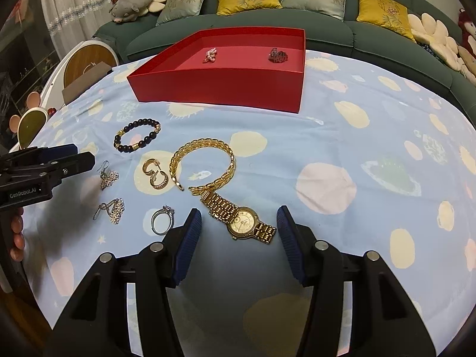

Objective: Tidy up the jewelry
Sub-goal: 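Grasp the gold watch with the right tool while the left tool grasps the black bead bracelet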

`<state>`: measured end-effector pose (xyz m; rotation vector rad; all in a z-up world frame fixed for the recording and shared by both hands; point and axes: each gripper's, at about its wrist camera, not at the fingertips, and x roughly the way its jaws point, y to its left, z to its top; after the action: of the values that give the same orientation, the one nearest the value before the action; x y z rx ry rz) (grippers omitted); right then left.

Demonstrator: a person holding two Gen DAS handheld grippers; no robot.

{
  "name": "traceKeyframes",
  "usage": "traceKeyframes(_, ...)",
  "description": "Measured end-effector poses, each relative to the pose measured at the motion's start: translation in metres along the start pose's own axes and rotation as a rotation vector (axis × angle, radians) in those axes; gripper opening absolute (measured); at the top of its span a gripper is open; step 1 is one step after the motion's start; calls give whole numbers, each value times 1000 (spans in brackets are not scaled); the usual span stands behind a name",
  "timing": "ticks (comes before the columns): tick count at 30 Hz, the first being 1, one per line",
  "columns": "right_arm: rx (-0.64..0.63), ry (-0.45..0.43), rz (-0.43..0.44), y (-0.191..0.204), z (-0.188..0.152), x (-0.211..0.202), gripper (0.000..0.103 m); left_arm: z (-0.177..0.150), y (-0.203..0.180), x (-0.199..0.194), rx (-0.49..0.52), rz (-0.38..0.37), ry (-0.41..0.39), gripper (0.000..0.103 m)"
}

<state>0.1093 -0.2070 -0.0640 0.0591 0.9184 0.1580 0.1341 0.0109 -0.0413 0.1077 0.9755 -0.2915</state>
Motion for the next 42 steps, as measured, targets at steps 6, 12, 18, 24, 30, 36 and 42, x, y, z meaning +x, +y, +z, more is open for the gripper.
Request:
traceKeyframes(6,-34,3,-22,7,-2,0,41,2,1,0,-13,2,-1,63)
traceKeyframes(12,-28,18,-32,5,-3,-2,29,4,-1,2,-30,-9,2,63)
traceKeyframes(18,-5,26,-25,4,-4,-6,28,7,-8,8,-27,-23,9,63)
traceKeyframes(24,29,32,-26,1,-7,-15,26,9,-10,23,-37,-36,29,63)
traceKeyframes(30,49,28,-9,0,-8,-22,26,14,-7,36,-62,-23,24,63)
traceKeyframes(36,60,20,5,-1,-8,-27,26,23,-8,45,-56,-2,1,69)
traceKeyframes(42,67,19,10,-2,-10,-29,26,30,-7,41,-79,-17,8,70)
